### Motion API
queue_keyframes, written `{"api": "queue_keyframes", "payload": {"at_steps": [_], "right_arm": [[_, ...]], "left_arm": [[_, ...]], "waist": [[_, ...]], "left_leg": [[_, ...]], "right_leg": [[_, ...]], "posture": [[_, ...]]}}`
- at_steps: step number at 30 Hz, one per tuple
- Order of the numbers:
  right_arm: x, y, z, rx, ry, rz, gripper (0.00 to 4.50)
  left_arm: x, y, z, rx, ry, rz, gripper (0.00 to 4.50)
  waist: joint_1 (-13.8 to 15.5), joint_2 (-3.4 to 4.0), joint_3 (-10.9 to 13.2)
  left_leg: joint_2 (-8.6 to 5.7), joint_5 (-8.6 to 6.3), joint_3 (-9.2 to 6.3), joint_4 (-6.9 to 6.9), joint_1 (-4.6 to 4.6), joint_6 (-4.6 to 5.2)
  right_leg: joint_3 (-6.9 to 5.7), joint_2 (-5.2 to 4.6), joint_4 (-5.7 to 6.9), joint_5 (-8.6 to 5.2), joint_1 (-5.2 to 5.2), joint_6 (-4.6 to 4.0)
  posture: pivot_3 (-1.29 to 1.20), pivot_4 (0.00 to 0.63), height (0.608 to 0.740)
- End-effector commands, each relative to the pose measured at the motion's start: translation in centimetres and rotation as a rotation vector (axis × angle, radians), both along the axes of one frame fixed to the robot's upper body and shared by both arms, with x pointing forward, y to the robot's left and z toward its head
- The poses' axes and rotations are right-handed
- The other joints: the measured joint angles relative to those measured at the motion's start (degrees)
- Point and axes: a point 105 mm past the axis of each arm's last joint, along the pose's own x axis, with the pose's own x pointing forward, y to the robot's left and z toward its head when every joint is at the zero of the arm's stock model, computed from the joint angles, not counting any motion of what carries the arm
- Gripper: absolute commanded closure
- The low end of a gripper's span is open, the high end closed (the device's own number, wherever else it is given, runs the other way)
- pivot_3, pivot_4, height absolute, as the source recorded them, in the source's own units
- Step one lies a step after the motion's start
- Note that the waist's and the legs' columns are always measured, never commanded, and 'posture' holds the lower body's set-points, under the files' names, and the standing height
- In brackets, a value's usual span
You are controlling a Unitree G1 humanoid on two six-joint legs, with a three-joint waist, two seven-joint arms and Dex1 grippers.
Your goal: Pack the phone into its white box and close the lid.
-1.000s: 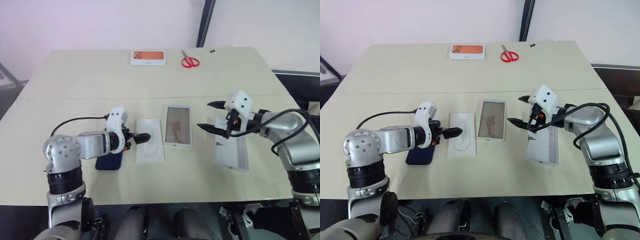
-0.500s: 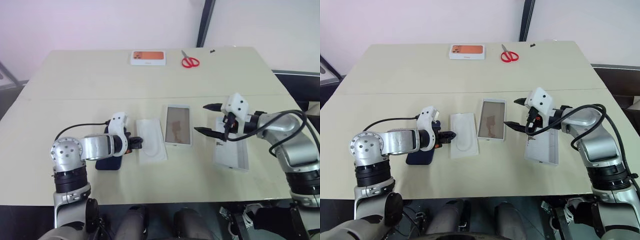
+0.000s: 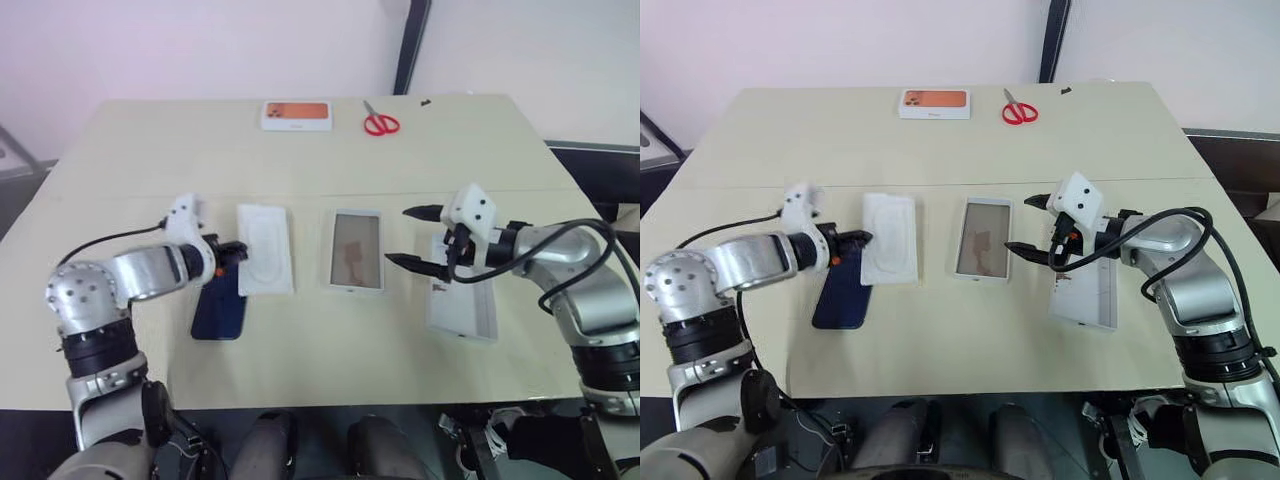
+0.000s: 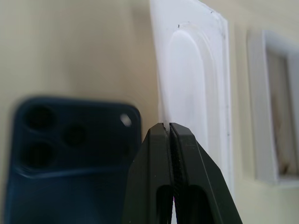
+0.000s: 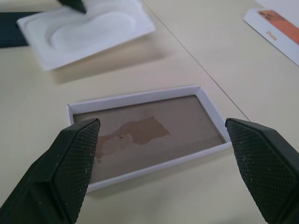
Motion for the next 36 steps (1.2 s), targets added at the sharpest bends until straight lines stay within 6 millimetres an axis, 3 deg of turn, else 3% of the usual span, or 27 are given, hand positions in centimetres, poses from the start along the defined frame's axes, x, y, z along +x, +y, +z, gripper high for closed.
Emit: {"api": "queue_keyframes", "payload": {"at_steps": [1,6,9,12,27,30,36], "right_arm": [[0.1,1.2,1.8,0.005,-0.078,0.042,0.00],[0.1,2.2,2.2,0.007,-0.097,0.065,0.00],[0.2,2.1,2.2,0.005,-0.104,0.051,0.00],[0.0,1.6,1.9,-0.003,-0.103,0.022,0.00],[-0.3,1.4,1.5,0.008,-0.096,-0.013,0.00],[-0.2,1.4,1.5,0.009,-0.096,-0.014,0.00],[0.5,1.0,1.2,-0.014,-0.099,-0.051,0.00]], "left_arm": [[0.9,-3.7,3.0,-0.063,-0.073,-0.141,4.46],[1.7,-9.4,3.5,-0.086,-0.039,-0.314,4.46],[2.2,-11.2,2.8,-0.053,0.002,-0.343,4.46],[3.0,-12.1,1.6,-0.018,0.040,-0.327,4.46],[3.5,-15.0,0.9,0.001,0.052,-0.379,4.46],[3.4,-15.0,0.9,0.008,0.048,-0.383,3.54],[3.0,-14.2,1.8,0.001,0.014,-0.391,0.69]], "waist": [[0.55,-0.01,0.00],[0.78,-0.01,0.00],[0.52,-0.01,0.00],[0.16,-0.01,0.00],[-0.44,-0.02,0.01],[-0.34,-0.02,0.01],[-0.45,-0.02,0.01]], "left_leg": [[-0.01,0.00,0.00,0.01,0.00,0.00],[-0.04,0.00,0.00,0.02,-0.02,0.00],[-0.04,0.01,0.00,-0.01,-0.03,-0.01],[-0.04,0.02,0.01,-0.04,-0.02,-0.03],[-0.04,0.03,0.00,-0.08,-0.04,-0.05],[-0.04,0.03,0.00,-0.07,-0.04,-0.05],[-0.04,0.03,0.00,-0.08,-0.05,-0.05]], "right_leg": [[0.00,-0.01,-0.01,0.00,0.01,0.00],[0.00,-0.02,-0.05,0.00,0.02,0.01],[-0.01,-0.01,-0.03,0.00,-0.03,0.01],[0.01,0.00,-0.01,0.00,-0.04,0.00],[0.00,0.00,-0.02,0.00,-0.06,0.01],[-0.01,0.00,-0.02,0.00,-0.05,0.01],[0.00,0.00,-0.02,0.00,-0.07,0.01]], "posture": [[0.00,0.150,0.740],[0.00,0.150,0.740],[0.00,0.150,0.740],[0.00,0.150,0.740],[0.00,0.150,0.740],[0.00,0.150,0.740],[0.00,0.150,0.740]]}}
